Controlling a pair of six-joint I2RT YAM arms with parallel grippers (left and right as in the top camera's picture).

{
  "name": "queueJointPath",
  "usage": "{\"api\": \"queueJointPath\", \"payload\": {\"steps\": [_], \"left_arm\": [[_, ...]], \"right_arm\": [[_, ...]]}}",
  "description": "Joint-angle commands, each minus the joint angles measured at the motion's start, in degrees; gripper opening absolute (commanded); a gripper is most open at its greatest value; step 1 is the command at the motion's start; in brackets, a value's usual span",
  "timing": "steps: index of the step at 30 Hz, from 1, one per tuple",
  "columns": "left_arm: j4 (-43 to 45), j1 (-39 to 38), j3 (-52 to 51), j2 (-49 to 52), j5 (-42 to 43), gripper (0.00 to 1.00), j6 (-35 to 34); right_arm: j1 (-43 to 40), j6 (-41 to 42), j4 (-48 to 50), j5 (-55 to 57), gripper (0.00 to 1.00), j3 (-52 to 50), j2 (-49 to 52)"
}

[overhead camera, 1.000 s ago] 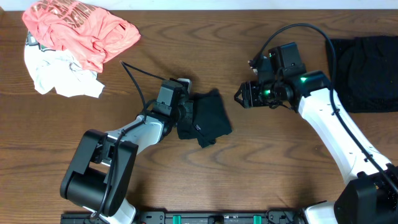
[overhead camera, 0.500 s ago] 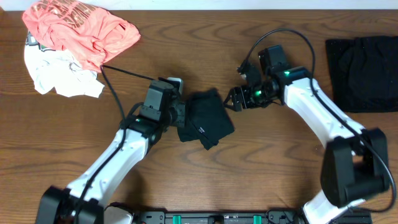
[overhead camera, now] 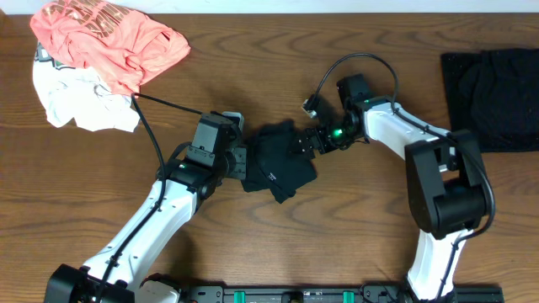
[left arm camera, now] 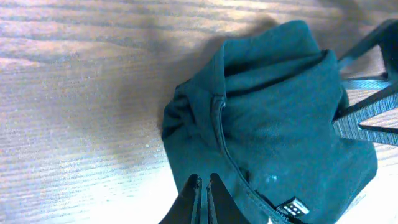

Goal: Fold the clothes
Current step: 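Grasp the black shirt bundle's right side with the right gripper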

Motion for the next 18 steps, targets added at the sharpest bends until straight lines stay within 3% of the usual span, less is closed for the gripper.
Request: {"api": "queueJointPath", "payload": {"steps": [1, 9, 13, 18], "left_arm": [[-0.79, -0.07, 0.26, -0.39, -0.66, 0.07, 1.01], [-0.74, -0.07, 0.26, -0.50, -0.68, 0.06, 0.98], [-0.50, -0.07, 0.26, -0.83, -0.68, 0.06, 1.01], [-0.52, -0.07, 0.26, -1.86, -0.70, 0.06, 1.01]], "right_arm": [[0.81, -1.79, 1.68, -8.68, 0.90, -0.11, 4.39], [3.37, -1.55, 4.50, -17.07, 0.83, -0.11, 8.41], [5.31, -1.53, 5.07, -17.73, 0.73, -0.11, 8.41], [6.60, -1.53, 5.16, -17.92, 0.51, -0.11, 8.41]]}}
